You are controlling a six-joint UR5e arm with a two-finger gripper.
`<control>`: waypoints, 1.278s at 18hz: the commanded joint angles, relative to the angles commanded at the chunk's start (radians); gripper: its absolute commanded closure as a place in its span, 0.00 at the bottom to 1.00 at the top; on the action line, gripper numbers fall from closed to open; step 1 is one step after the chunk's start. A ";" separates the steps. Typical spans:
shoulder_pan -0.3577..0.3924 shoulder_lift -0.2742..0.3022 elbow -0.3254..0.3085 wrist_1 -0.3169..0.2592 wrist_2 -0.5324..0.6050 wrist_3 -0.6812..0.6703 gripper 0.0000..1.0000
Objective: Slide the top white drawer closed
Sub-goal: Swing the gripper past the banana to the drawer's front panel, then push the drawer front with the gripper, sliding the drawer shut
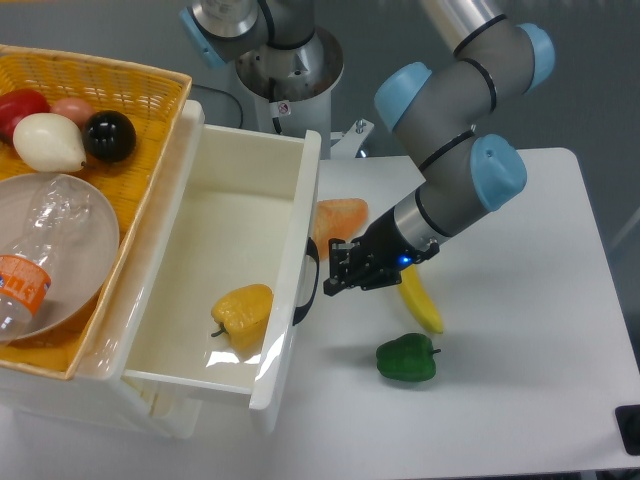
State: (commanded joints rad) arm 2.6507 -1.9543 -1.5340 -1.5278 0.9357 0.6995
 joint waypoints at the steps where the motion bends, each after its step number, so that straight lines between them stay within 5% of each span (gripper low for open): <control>1: 0.000 0.002 0.000 0.000 -0.002 -0.002 0.86; 23: -0.003 0.037 0.000 -0.055 -0.029 -0.002 0.85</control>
State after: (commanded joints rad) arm 2.6477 -1.9175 -1.5340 -1.5830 0.9066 0.6980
